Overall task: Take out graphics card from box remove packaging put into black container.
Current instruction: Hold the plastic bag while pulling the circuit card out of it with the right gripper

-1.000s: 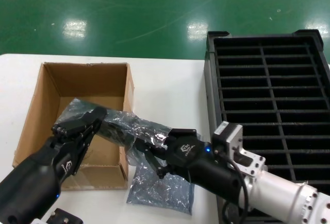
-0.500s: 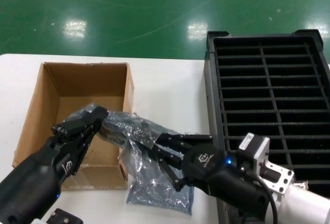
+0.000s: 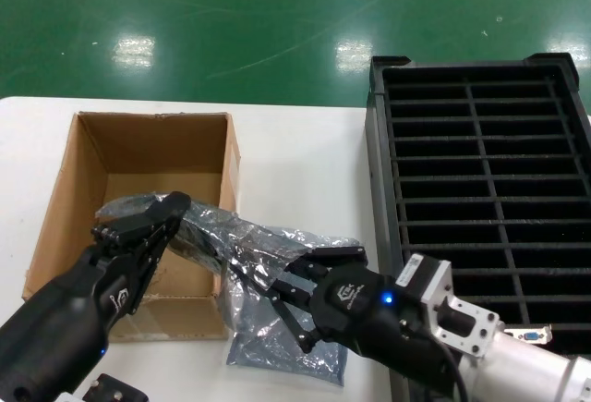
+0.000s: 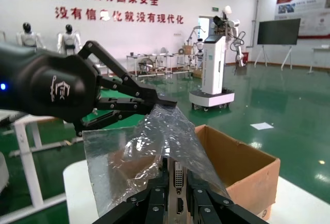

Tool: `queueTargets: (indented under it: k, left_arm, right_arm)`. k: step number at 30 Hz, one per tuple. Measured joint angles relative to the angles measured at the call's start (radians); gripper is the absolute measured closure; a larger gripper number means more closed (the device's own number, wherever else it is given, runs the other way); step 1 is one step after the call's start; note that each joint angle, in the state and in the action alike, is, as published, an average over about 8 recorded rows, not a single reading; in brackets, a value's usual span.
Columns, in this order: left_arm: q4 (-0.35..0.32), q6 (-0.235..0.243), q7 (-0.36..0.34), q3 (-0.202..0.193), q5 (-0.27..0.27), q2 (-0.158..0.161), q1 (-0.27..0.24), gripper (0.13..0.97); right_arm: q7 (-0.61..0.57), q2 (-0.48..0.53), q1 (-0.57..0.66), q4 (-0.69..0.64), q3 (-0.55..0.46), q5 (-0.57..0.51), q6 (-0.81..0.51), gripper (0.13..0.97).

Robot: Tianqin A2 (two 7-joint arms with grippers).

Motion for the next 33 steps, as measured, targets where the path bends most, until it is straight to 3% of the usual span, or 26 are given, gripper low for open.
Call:
queueTargets:
  k: [14, 27, 33]
  left_arm:
    - [0.000, 0.000, 0.000, 0.000, 0.000, 0.000, 0.000, 0.958]
    - [0.000, 0.000, 0.000, 0.000, 0.000, 0.000, 0.000, 0.958]
    - [0.000, 0.000, 0.000, 0.000, 0.000, 0.000, 0.000, 0.958]
  right_arm:
    - [-0.085, -0.035, 0.007, -0.014, -0.019, -0.055, 0.035, 0.888]
    - [-0.104, -0.055, 0.005, -0.021, -0.014, -0.047, 0.047, 0.826]
    - [-0.096, -0.060, 0.002, -0.014, -0.011, -0.056, 0.055, 0.841]
